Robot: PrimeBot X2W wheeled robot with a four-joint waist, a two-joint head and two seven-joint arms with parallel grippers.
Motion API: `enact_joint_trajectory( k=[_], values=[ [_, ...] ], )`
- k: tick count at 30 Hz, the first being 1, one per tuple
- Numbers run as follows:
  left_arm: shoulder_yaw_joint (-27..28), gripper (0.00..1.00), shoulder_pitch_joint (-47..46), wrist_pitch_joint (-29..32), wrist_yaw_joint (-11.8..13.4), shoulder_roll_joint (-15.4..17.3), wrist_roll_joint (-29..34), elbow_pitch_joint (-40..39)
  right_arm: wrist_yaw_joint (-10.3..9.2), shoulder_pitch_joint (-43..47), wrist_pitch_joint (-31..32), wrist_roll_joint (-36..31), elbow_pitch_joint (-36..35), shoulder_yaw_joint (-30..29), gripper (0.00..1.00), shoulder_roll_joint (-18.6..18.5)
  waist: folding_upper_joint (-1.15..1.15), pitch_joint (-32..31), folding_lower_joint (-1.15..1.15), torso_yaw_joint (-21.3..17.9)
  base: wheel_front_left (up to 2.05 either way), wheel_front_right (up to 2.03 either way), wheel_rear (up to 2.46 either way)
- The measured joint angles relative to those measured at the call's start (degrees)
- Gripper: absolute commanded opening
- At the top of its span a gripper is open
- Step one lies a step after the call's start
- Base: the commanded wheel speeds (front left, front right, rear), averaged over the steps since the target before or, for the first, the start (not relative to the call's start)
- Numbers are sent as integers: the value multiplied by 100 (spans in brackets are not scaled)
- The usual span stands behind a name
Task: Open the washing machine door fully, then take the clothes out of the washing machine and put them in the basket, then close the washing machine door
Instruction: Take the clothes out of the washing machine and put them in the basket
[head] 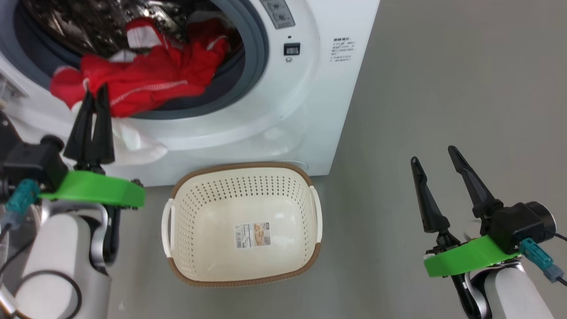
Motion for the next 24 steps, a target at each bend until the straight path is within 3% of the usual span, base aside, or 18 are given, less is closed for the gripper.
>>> enact_joint_trajectory(
  k=[15, 24],
  values=[
    [-186, 0, 1131, 141, 29, -116, 35, -749, 0, 338, 0, 0, 62, -92, 100, 8, 0, -592, 0, 62, 0, 0, 0],
    [-427, 0, 1434, 339, -9, -383, -226, -630, 0, 337, 0, 49, 41, -66, 100, 9, 0, -477, 0, 30, 0, 0, 0]
  ],
)
